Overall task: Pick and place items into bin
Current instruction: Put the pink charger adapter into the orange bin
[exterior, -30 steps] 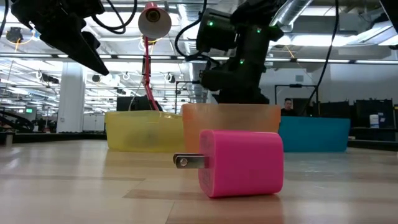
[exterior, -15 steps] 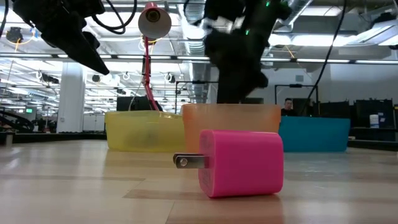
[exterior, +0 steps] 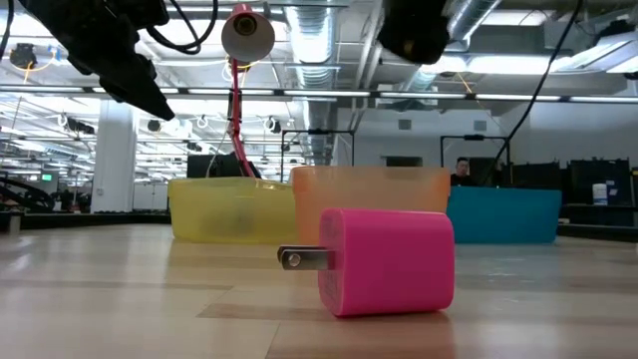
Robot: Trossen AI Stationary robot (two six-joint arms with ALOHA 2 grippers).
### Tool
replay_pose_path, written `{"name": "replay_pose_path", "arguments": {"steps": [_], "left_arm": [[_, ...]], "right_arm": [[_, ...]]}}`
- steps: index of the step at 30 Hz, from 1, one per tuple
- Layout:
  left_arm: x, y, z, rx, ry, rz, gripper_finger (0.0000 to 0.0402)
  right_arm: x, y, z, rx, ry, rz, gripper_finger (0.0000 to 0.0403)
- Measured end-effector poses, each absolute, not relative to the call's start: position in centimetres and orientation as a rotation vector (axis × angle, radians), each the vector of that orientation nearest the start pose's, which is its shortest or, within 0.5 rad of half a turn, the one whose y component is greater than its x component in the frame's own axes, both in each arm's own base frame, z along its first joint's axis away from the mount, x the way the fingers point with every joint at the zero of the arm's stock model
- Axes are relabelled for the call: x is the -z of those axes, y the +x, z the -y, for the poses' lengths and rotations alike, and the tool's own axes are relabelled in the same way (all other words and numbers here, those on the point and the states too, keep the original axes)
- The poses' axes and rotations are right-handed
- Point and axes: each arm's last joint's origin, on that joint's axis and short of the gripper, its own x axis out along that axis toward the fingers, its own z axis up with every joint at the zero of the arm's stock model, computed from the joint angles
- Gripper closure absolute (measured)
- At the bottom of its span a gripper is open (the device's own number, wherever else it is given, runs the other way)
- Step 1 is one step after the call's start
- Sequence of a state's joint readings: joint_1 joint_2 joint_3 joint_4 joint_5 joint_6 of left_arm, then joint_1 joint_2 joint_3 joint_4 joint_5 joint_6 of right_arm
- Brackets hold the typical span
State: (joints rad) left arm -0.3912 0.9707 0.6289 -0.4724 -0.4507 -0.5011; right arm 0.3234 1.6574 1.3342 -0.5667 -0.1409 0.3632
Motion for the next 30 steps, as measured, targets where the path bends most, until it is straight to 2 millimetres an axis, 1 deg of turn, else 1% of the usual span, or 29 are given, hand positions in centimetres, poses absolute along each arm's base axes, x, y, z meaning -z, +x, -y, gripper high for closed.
{"name": "replay_pose_path", "arguments": {"steps": [1,4,5,6,7,8,9,11,12,14,15,17,20,23,27,30], "left_arm": [[-22.8,17.7,5.9,-0.238,-0.145,-0.703,0.0175],[-22.8,17.7,5.9,-0.235,-0.139,-0.704,0.0175],[-22.8,17.7,5.9,-0.234,-0.133,-0.705,0.0175],[-22.8,17.7,5.9,-0.233,-0.131,-0.705,0.0175],[-22.7,17.7,5.9,-0.233,-0.129,-0.708,0.0175],[-22.7,17.7,5.9,-0.235,-0.126,-0.710,0.0175],[-22.7,17.7,5.9,-0.236,-0.126,-0.708,0.0175],[-22.6,17.7,5.9,-0.239,-0.129,-0.714,0.0175],[-22.5,17.7,5.9,-0.240,-0.127,-0.721,0.0175],[-22.5,17.9,6.0,-0.240,-0.127,-0.717,0.0175],[-22.3,17.9,6.0,-0.241,-0.123,-0.727,0.0175],[-22.1,18.1,6.1,-0.247,-0.115,-0.738,0.0175],[-21.8,18.2,6.1,-0.249,-0.107,-0.757,0.0175],[-21.5,18.5,6.2,-0.254,-0.105,-0.772,0.0175],[-20.8,18.9,6.4,-0.263,-0.089,-0.807,0.0175],[-20.3,19.3,6.6,-0.263,-0.100,-0.815,0.0175]], "right_arm": [[-27.0,33.3,-12.8,-0.304,0.221,-0.954,0.0249],[-26.0,33.6,-16.2,-0.435,0.112,-0.886,0.0252],[-25.4,33.2,-17.1,-0.467,0.063,-0.900,0.0253],[-24.9,33.3,-18.2,-0.505,0.025,-0.873,0.0254],[-24.7,33.9,-19.3,-0.538,-0.004,-0.802,0.0254],[-24.3,34.2,-20.0,-0.546,-0.040,-0.764,0.0255],[-23.6,34.2,-20.6,-0.541,-0.069,-0.762,0.0255],[-22.0,35.0,-21.9,-0.525,-0.056,-0.733,0.0252],[-21.3,35.4,-22.2,-0.516,-0.037,-0.748,0.0250],[-20.0,35.6,-22.3,-0.486,-0.035,-0.851,0.0241],[-19.8,36.0,-22.5,-0.474,-0.027,-0.877,0.0236],[-19.5,36.2,-22.4,-0.449,-0.038,-0.956,0.0224],[-19.6,37.2,-22.5,-0.443,-0.041,-0.974,0.0205],[-20.6,37.5,-22.7,-0.455,-0.039,-0.947,0.0188],[-20.5,37.5,-22.4,-0.441,-0.036,-0.969,0.0173],[-20.4,37.3,-22.5,-0.429,-0.051,-0.973,0.0171]]}}
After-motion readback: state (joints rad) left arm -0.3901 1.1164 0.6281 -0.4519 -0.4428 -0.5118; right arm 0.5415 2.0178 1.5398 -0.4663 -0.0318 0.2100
